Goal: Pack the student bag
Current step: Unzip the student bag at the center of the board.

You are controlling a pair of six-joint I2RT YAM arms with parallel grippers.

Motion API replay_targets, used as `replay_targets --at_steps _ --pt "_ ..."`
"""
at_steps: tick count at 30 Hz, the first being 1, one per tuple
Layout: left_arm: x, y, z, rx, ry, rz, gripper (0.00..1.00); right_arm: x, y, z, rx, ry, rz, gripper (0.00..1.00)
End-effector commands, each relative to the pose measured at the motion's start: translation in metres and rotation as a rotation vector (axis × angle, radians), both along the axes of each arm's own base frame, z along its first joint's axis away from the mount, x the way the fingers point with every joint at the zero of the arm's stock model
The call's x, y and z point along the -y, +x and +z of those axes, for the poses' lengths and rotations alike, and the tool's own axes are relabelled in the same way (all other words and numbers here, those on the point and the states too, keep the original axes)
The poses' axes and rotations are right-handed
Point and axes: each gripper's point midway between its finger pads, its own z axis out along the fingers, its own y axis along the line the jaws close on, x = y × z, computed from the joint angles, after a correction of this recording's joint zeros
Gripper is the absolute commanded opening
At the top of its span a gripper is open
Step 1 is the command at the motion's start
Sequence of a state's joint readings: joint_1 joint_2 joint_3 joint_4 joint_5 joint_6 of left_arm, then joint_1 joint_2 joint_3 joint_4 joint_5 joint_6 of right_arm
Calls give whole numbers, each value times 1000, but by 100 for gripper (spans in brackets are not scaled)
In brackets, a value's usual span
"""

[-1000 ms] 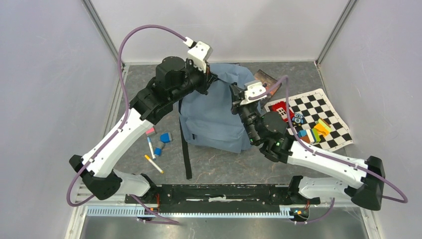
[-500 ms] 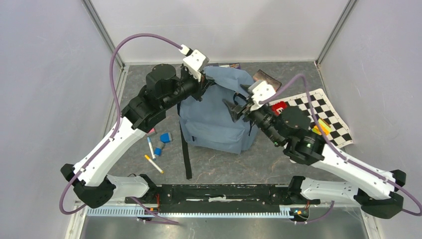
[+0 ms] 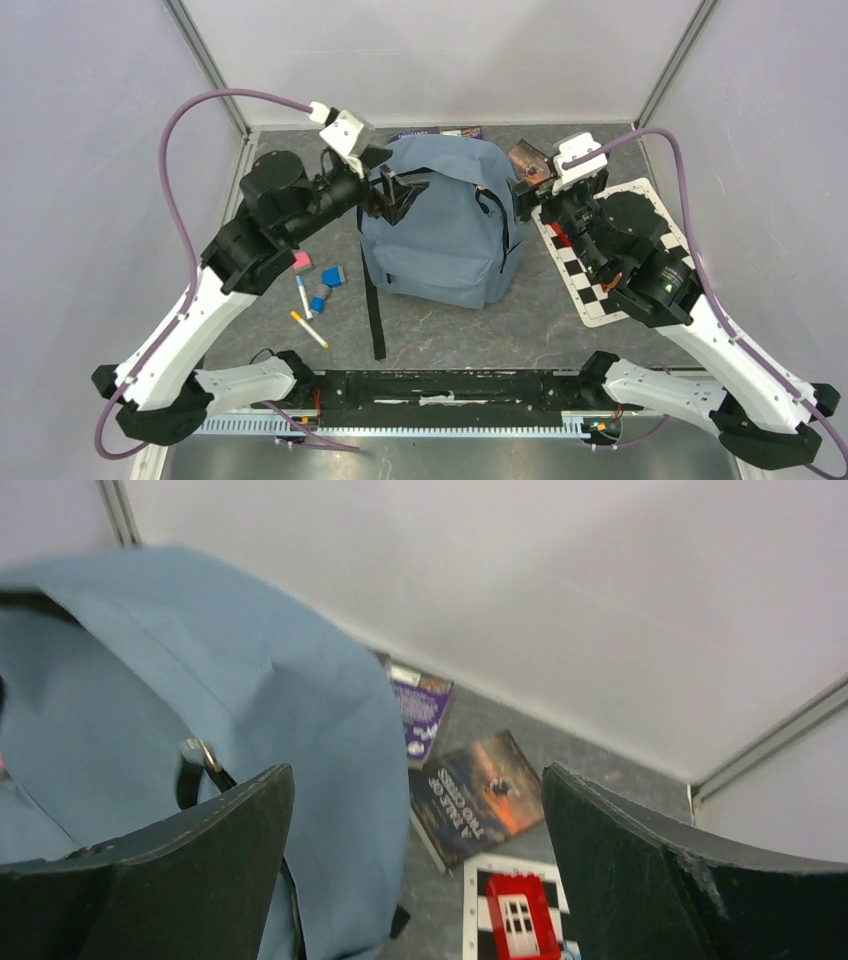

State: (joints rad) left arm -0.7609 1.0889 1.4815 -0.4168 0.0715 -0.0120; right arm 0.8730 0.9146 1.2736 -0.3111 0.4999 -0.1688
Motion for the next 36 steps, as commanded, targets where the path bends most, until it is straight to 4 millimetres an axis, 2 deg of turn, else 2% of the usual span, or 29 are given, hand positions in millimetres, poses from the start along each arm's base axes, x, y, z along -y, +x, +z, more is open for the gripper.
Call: replay_targets --at_steps 1,3,6,10,13,16,19,25,28,31,36 --pt "14 -28 -6 -179 -160 -69 86 -3 -4 -53 -119 -56 59 98" --pt "25 -36 -22 -268 -192 -82 84 -1 -5 -73 -156 -64 54 98" --pt "41 -48 -44 -368 -227 -68 83 -2 -13 -88 -177 -44 84 98" --pt "62 -54 -58 -465 -338 -78 82 -6 -19 -108 -213 -24 118 98" --pt "78 -52 -63 -505 -395 -76 82 -6 -22 -114 -216 1 125 98" --pt "89 -45 -63 -522 -427 -54 80 -6 -25 -112 -207 12 139 98" --pt "92 -34 -62 -524 -469 -6 82 -6 -26 -111 -206 14 140 98" --pt "102 -28 -47 -510 -518 -20 83 -10 -30 -110 -214 50 165 97" --pt "106 -23 -49 -506 -501 -4 82 -12 -30 -113 -223 47 172 97" --pt "109 -16 -49 -500 -471 25 77 -13 -31 -116 -233 53 175 96" --pt "113 -7 -53 -490 -408 66 59 -13 -31 -125 -247 59 170 94"
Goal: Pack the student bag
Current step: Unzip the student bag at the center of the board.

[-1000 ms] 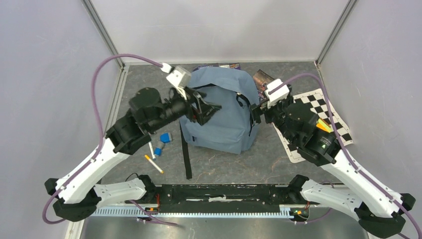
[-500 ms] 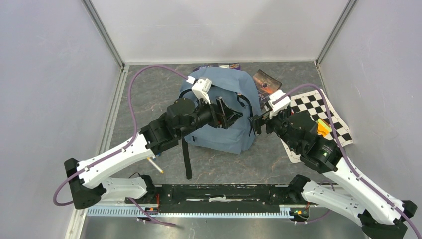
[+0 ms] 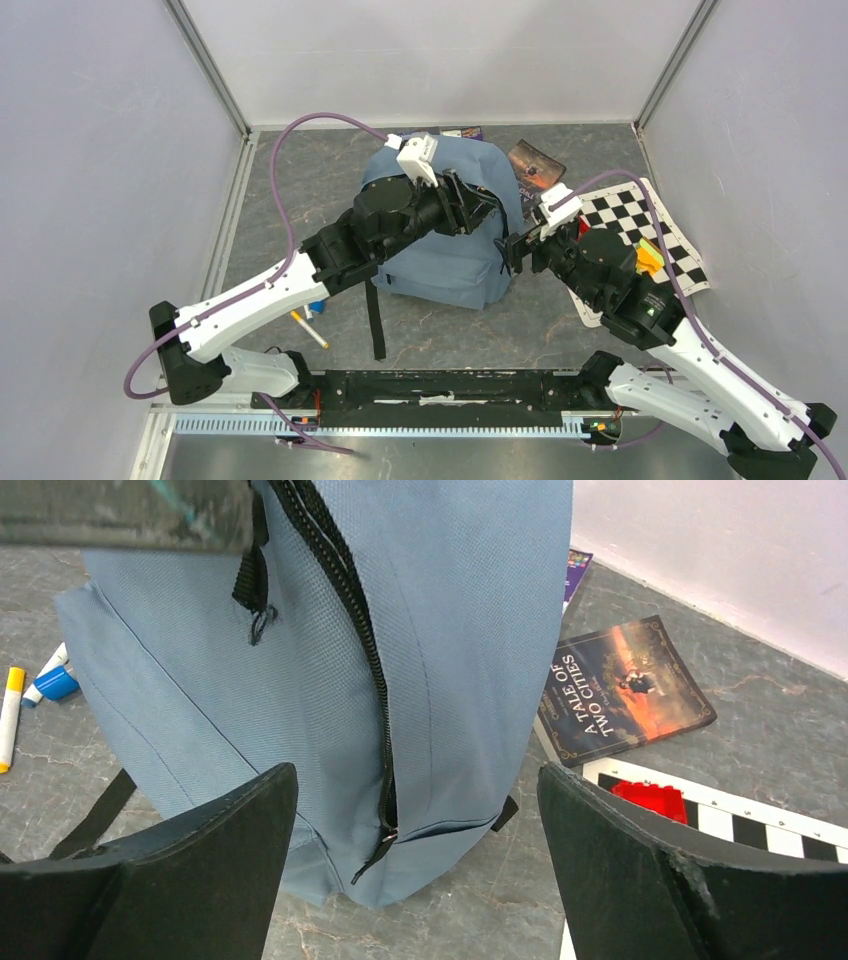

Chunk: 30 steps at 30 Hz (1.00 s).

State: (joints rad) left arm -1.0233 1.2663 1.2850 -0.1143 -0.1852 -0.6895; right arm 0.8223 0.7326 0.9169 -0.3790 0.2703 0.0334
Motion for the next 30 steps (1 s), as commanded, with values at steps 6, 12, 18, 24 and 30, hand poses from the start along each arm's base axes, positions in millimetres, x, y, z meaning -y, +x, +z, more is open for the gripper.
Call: replay_targets --at_steps 6,12,18,24,30 --pt "-10 14 16 40 46 91 29 2 0 5 22 37 -12 93" --pt "-11 14 16 59 63 88 5 2 2 12 38 3 -6 93" --pt "-16 10 21 100 69 72 2 -1 2 41 141 -29 45 94" --pt "-21 10 25 132 94 71 2 -16 8 73 247 -30 102 98" --pt "-28 10 29 151 113 87 2 -25 25 86 281 -73 81 98"
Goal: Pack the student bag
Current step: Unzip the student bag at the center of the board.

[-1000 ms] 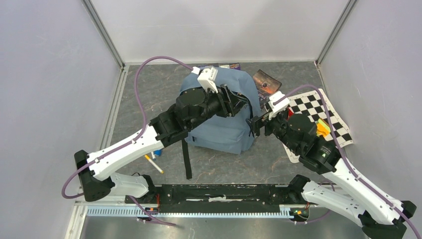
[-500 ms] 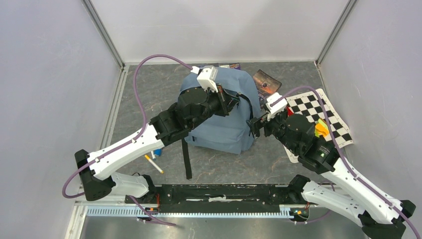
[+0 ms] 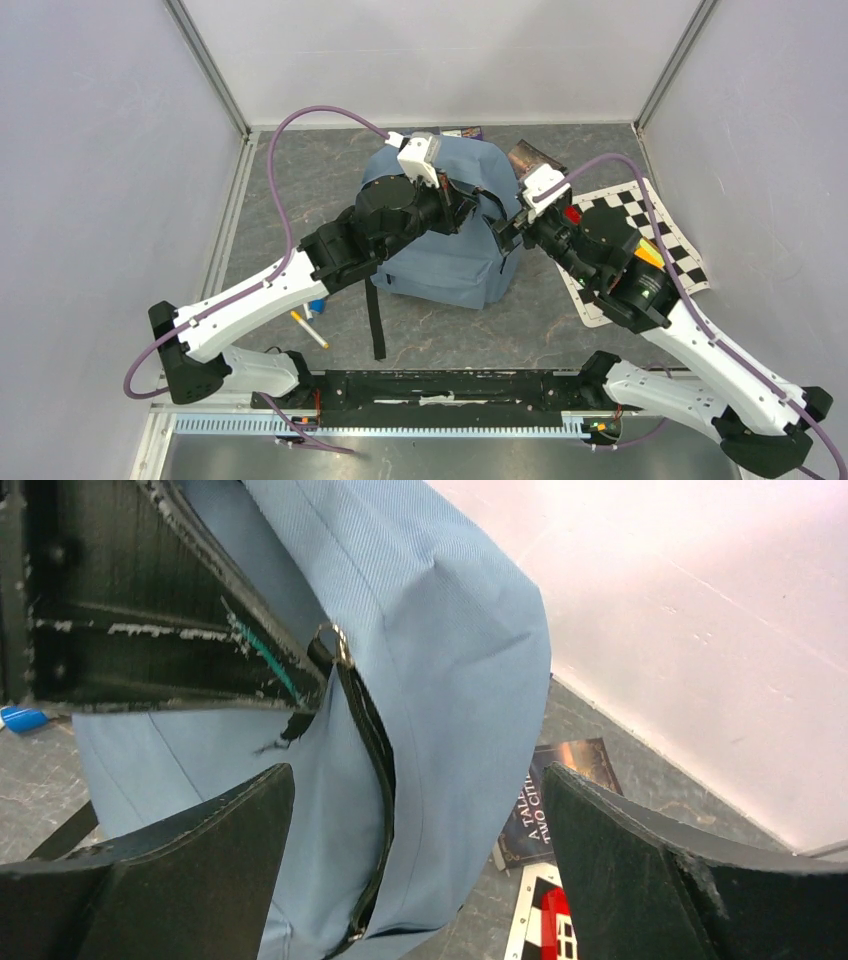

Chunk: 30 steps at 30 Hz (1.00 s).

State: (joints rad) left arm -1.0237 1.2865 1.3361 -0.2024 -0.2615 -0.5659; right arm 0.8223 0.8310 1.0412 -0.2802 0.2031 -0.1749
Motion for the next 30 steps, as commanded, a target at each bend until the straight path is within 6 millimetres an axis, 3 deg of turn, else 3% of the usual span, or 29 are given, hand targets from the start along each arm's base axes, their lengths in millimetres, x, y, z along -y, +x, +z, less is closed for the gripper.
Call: replay_targets --at_steps 1,5,9,13,17,22,30 --pt "-17 -3 38 91 -23 20 2 -6 13 31 90 -2 -16 98" --pt "-19 -4 42 103 -12 16 2 -10 25 29 86 -35 -45 92" --pt "-27 0 45 121 11 52 2 -6 35 22 77 -57 -100 66" --pt "-50 13 45 124 56 180 2 0 38 17 62 -56 -147 29" --pt "-73 24 46 144 102 289 2 5 38 16 49 -40 -172 7" --pt "-92 29 46 184 152 340 2 13 38 20 38 -2 -216 0" --pt "-124 38 47 213 206 406 2 19 34 26 33 32 -235 0"
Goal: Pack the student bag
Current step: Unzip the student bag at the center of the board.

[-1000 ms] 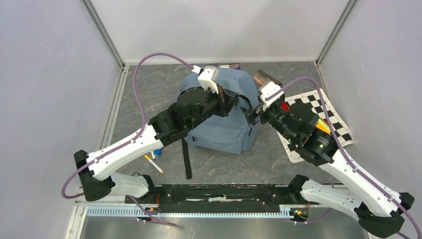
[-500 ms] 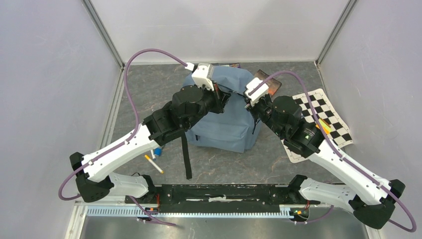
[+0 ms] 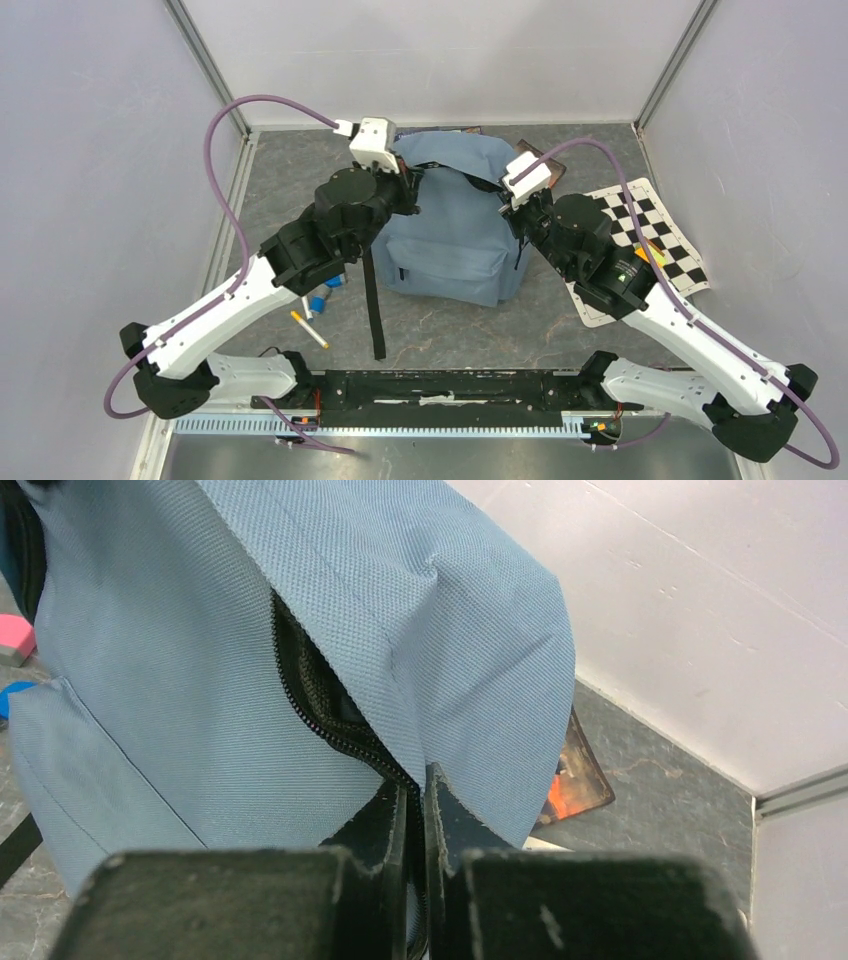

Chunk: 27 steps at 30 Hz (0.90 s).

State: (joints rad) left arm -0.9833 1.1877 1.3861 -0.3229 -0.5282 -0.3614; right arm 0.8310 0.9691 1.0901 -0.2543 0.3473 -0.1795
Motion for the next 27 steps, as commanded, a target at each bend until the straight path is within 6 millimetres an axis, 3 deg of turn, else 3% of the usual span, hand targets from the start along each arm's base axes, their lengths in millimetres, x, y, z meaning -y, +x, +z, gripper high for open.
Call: replay_targets --at_steps 1,7,13,16,20,23,27 --pt "-47 12 14 53 44 145 2 24 1 38 72 89 -99 0" --pt "-73 14 5 24 12 177 2 24 -2 41 75 100 -87 0" --pt "-80 9 -25 -45 -10 152 2 18 -6 51 94 99 -38 7" --pt "-78 5 -33 -63 -28 121 2 6 -13 58 112 95 47 32" --pt "-58 -4 -33 -63 -87 10 2 -11 -22 69 130 79 167 66" --pt "-51 -7 -34 -71 -100 -28 2 -23 -22 76 128 56 219 81" --pt "-51 -9 -33 -71 -107 -33 2 -45 -16 84 115 22 286 86"
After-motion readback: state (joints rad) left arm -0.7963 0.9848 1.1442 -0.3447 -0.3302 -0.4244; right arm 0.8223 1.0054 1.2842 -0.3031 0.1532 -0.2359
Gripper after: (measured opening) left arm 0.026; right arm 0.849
